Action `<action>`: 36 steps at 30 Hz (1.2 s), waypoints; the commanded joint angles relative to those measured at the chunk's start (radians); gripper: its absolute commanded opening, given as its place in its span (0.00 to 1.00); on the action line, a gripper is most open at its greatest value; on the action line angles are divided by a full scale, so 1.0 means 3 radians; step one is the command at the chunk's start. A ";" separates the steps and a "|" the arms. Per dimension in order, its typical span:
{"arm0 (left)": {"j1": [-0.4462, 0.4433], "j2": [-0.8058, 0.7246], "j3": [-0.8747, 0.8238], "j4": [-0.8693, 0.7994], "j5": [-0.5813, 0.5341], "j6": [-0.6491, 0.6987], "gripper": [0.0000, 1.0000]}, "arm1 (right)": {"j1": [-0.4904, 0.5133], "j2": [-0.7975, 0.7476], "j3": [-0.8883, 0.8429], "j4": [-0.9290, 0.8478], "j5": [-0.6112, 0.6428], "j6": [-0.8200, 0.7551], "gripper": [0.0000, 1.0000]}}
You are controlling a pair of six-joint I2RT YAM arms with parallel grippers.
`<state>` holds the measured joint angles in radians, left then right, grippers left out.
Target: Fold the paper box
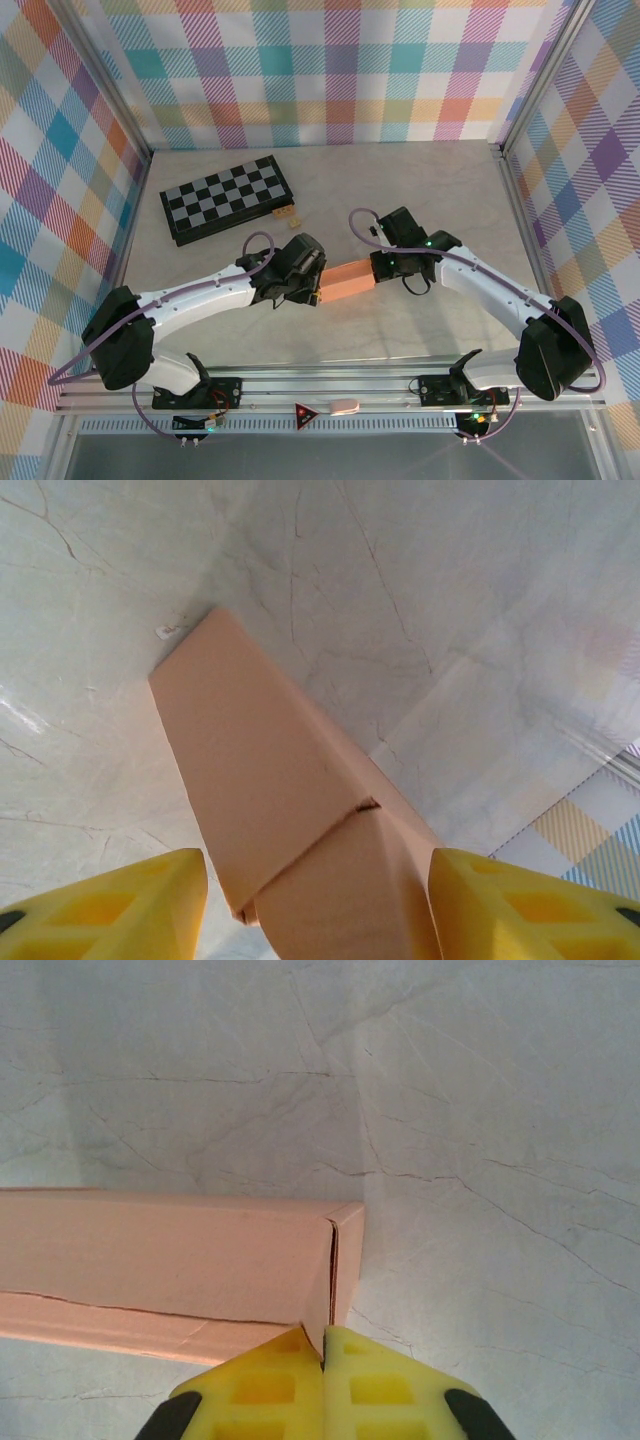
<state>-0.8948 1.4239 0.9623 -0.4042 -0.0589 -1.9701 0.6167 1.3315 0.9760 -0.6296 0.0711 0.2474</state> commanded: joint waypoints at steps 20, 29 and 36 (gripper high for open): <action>-0.0018 -0.0466 0.0148 -0.0576 -0.0306 -0.0645 0.72 | 0.0079 -0.0077 0.0003 -0.0177 0.0117 0.0161 0.00; -0.0231 -0.0275 0.0149 -0.0238 -0.0534 -0.1235 0.76 | 0.0233 -0.0210 -0.0082 -0.0105 0.0478 0.0561 0.00; -0.0370 -0.0042 0.0171 -0.0055 -0.0718 -0.1447 0.77 | 0.0299 -0.0215 -0.0191 -0.0022 0.0484 0.0648 0.00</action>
<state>-0.9874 1.3849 0.9924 -0.4526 -0.2226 -1.9697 0.6952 1.2842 0.9436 -0.6403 0.2012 0.4080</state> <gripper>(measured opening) 0.769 0.047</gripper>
